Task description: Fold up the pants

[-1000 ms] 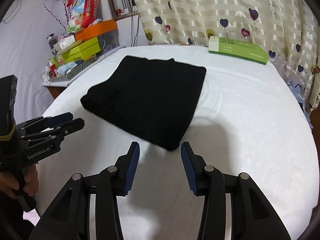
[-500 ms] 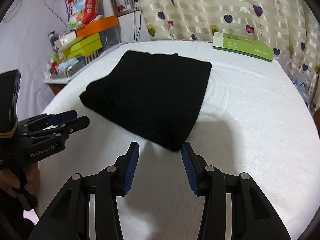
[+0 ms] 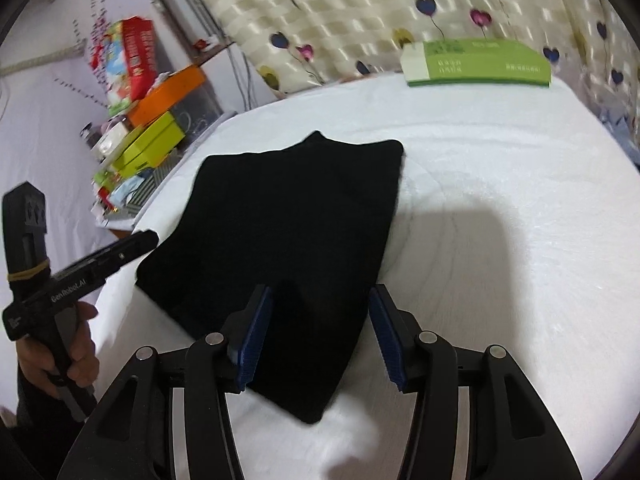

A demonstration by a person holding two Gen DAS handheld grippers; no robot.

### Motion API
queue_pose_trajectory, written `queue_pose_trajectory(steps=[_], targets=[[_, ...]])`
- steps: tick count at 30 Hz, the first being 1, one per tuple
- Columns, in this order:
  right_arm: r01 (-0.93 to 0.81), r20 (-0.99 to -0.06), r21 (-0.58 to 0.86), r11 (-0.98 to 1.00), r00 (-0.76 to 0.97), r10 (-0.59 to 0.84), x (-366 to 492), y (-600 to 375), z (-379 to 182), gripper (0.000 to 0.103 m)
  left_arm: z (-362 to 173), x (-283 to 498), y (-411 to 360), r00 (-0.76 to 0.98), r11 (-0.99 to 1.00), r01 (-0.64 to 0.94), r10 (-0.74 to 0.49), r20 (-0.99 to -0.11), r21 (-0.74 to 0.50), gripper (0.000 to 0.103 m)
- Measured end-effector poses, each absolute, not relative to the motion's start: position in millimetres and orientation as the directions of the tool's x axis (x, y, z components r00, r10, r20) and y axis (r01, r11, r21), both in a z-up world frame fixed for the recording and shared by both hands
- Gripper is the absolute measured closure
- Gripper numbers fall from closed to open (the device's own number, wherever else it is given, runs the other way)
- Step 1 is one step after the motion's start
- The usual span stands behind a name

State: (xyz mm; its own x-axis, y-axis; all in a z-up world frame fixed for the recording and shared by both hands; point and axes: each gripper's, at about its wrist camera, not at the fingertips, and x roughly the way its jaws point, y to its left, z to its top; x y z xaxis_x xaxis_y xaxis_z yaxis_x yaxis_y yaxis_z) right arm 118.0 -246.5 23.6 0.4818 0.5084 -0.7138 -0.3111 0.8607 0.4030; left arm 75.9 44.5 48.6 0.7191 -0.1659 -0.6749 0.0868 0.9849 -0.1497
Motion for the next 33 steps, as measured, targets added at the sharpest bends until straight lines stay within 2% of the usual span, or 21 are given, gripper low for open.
queue_pose_trajectory(steps=[5, 7, 12, 17, 19, 20, 21, 23, 25, 29, 31, 33], targets=[[-0.305, -0.706, 0.437, 0.846, 0.466, 0.533, 129.9, -248.0, 16.4, 0.051, 29.4, 103.8, 50.2, 0.653, 0.976, 0.087, -0.209, -0.728, -0.201, 0.048], [-0.309, -0.708, 0.436, 0.845, 0.462, 0.534, 133.9, -246.9, 17.0, 0.051, 22.8, 109.4, 50.9, 0.638, 0.974, 0.090, -0.218, -0.739, -0.209, 0.044], [-0.315, -0.712, 0.439, 0.841, 0.449, 0.540, 142.8, -242.9, 16.2, 0.051, 16.7, 119.4, 59.0, 0.624, 0.962, 0.090, -0.255, -0.739, -0.257, 0.035], [-0.321, -0.719, 0.423, 0.847, 0.450, 0.530, 150.6, -237.9, 15.6, 0.049, 6.4, 129.4, 67.8, 0.598, 0.925, 0.089, -0.345, -0.723, -0.368, 0.034], [-0.318, -0.723, 0.418, 0.851, 0.450, 0.524, 153.1, -235.9, 15.9, 0.051, 6.3, 131.4, 65.5, 0.604, 0.927, 0.096, -0.344, -0.719, -0.363, 0.035], [-0.323, -0.728, 0.409, 0.854, 0.449, 0.518, 153.4, -234.2, 16.7, 0.056, 6.9, 132.1, 63.3, 0.603, 0.930, 0.100, -0.338, -0.722, -0.353, 0.038], [-0.323, -0.726, 0.409, 0.854, 0.451, 0.519, 153.5, -233.8, 17.7, 0.072, 8.0, 132.9, 60.8, 0.602, 0.930, 0.106, -0.341, -0.722, -0.351, 0.043], [-0.313, -0.718, 0.422, 0.851, 0.458, 0.524, 152.8, -236.1, 21.4, 0.082, 11.4, 132.7, 56.0, 0.605, 0.935, 0.112, -0.332, -0.724, -0.336, 0.053], [-0.322, -0.705, 0.424, 0.847, 0.469, 0.531, 151.1, -236.3, 27.2, 0.085, 16.0, 131.1, 52.4, 0.616, 0.943, 0.113, -0.314, -0.723, -0.313, 0.065], [-0.356, -0.680, 0.407, 0.841, 0.496, 0.539, 146.2, -228.4, 46.6, 0.087, 26.1, 126.0, 53.5, 0.638, 0.945, 0.109, -0.303, -0.707, -0.307, 0.076], [-0.375, -0.668, 0.404, 0.835, 0.502, 0.549, 146.8, -222.8, 55.8, 0.087, 34.3, 122.3, 55.1, 0.656, 0.948, 0.113, -0.297, -0.694, -0.298, 0.085], [-0.396, -0.659, 0.397, 0.828, 0.505, 0.557, 148.5, -214.5, 63.9, 0.088, 42.1, 121.1, 57.0, 0.666, 0.947, 0.119, -0.299, -0.683, -0.298, 0.088]])
